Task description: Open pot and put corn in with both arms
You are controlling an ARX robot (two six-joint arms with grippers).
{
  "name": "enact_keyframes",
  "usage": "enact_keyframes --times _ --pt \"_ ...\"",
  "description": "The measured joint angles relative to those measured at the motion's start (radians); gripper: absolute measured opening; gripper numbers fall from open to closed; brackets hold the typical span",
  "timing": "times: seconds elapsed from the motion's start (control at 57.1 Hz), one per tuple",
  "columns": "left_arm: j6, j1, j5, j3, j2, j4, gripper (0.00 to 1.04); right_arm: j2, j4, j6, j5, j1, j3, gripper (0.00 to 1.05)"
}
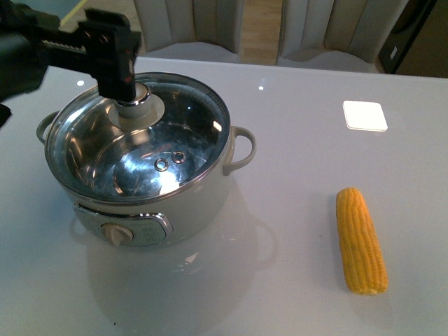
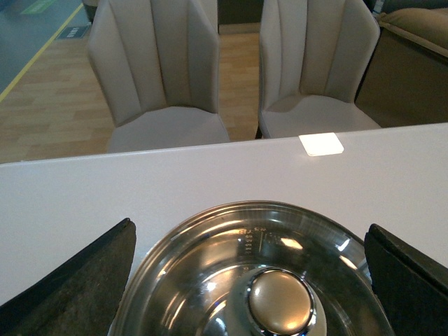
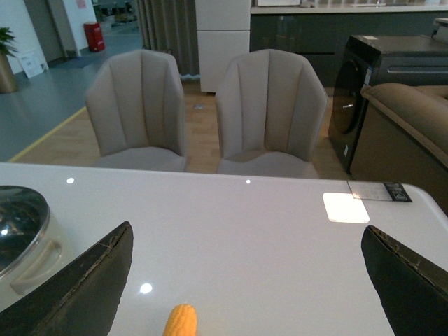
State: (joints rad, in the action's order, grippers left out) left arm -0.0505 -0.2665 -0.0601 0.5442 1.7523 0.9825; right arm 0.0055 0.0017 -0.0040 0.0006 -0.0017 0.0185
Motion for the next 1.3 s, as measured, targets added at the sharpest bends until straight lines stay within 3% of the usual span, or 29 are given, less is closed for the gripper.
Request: enact_keyframes --times 0.228,0.578,1.295 --pt "0.002 -0.032 0.029 0.053 0.172 0.093 0.98 0.0 0.0 0.0 0.0 0.0 0.0 0.96" --pt "0.051 -0.023 0.034 0.146 0.335 0.118 0.98 0.0 0.0 0.0 0.0 0.0 0.0 0.96" --pt "0.089 -0.035 0.059 0.184 0.417 0.115 0.98 0.0 0.0 0.0 0.0 0.0 0.0 0.96"
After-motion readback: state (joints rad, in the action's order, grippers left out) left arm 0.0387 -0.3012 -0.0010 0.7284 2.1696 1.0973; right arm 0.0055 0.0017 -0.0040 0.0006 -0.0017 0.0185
